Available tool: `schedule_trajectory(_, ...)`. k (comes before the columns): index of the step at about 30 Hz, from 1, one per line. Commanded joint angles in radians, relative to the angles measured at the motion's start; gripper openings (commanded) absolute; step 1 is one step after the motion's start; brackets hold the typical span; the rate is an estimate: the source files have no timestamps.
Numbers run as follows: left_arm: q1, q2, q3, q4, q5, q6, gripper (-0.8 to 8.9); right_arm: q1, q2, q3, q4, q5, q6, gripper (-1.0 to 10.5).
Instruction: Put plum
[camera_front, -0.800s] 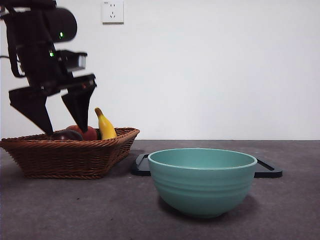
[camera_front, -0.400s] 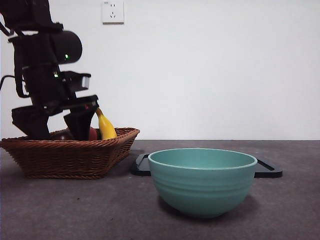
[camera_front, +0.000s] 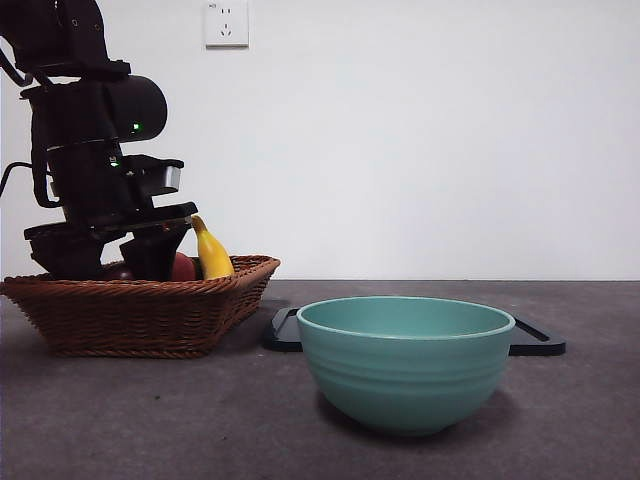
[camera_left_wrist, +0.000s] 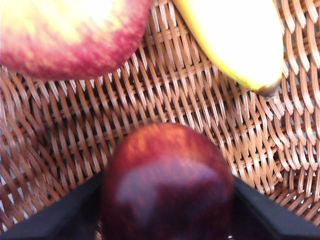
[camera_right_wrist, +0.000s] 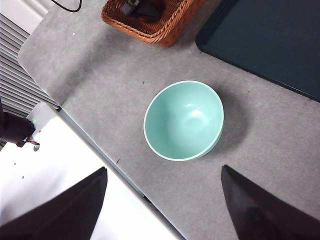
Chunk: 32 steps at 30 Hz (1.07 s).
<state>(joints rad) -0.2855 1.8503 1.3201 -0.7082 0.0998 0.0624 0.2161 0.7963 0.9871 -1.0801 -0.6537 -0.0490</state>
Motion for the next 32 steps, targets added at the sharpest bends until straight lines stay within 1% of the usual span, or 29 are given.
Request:
schedule_trajectory(1,-0.004,0.021,0.031,-0.003,-0.003,0.004,3.01,0.005,0.006,0.018,0.01,0.0,-0.007,3.7)
schedule_trajectory(5,-0.01,-0.007,0.045,-0.008,-0.002,-0.001,3.01,0.005,0.006,0.018,0.01,0.0,-0.007,3.7)
schedule_trajectory(10,-0.031,-0.099,0.064,-0.03,0.019,-0.003,3.01,0.005,0.006,0.018,0.011,0.0,-0.007,3.7)
schedule_trajectory(13,-0.059,-0.175,0.064,-0.044,0.068,-0.017,3.01,0.005,0.006,0.018,0.017,0.0,-0.007,3.7)
schedule_trajectory(16,-0.102,-0.251,0.064,-0.071,0.157,-0.03,3.01,0.005,0.006,0.018,0.023,0.001,-0.007,3.7)
schedule_trajectory(19,-0.168,-0.312,0.064,-0.104,0.213,-0.029,3.01,0.005,0.006,0.018,0.027,0.001,-0.007,3.7)
schedule_trajectory(23,-0.286,-0.342,0.064,-0.133,0.216,-0.029,3.01,0.005,0.006,0.018,0.032,0.001,-0.007,3.7)
schedule_trajectory(29,-0.46,-0.299,0.064,-0.105,0.207,-0.014,3.01,0.005,0.006,0.018,0.032,0.0,-0.007,3.7)
schedule_trajectory(32,-0.515,-0.256,0.064,-0.079,0.195,-0.011,3.01,0.005,0.006,0.018,0.032,0.0,-0.007,3.7)
